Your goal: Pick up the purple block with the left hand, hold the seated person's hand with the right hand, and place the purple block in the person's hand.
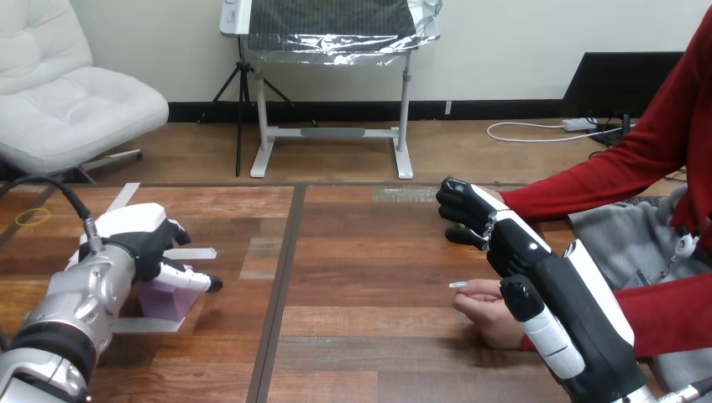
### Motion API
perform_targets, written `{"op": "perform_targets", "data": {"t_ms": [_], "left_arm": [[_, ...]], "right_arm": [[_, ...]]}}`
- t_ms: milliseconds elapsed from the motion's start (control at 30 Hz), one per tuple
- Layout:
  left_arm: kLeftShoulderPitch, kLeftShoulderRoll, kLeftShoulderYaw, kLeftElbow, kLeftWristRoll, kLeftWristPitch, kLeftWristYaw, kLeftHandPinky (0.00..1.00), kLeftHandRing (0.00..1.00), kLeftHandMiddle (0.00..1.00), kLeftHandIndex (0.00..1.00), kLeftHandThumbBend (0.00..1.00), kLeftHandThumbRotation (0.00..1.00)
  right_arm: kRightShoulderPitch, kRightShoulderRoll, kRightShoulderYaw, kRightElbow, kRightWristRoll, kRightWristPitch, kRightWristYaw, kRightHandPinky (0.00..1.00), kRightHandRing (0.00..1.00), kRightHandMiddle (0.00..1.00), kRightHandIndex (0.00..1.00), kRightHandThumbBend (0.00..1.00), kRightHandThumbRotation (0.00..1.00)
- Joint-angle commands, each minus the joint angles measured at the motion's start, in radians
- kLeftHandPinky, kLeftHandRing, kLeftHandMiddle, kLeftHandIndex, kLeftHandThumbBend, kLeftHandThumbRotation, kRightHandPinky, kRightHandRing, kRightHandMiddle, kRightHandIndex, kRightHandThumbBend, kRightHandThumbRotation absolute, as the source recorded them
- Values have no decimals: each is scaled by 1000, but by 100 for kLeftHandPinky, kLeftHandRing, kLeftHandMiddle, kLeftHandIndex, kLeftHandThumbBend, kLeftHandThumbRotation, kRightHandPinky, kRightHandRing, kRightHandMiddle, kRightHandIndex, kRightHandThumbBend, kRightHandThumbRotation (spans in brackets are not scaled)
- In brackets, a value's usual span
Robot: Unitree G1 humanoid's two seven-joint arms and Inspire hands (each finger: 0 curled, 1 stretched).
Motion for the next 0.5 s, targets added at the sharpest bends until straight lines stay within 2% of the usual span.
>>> {"op": "perform_targets", "data": {"t_ms": [0,467], "left_arm": [[-53,-15,-20,1,11,2,-14,83,84,84,83,79,53],[-70,-16,-35,0,25,21,-75,79,82,83,83,79,53]], "right_arm": [[-73,-15,-18,-33,8,-18,-1,85,90,91,91,74,100],[-73,-15,-19,-35,4,-20,-4,85,90,91,91,73,100]]}}
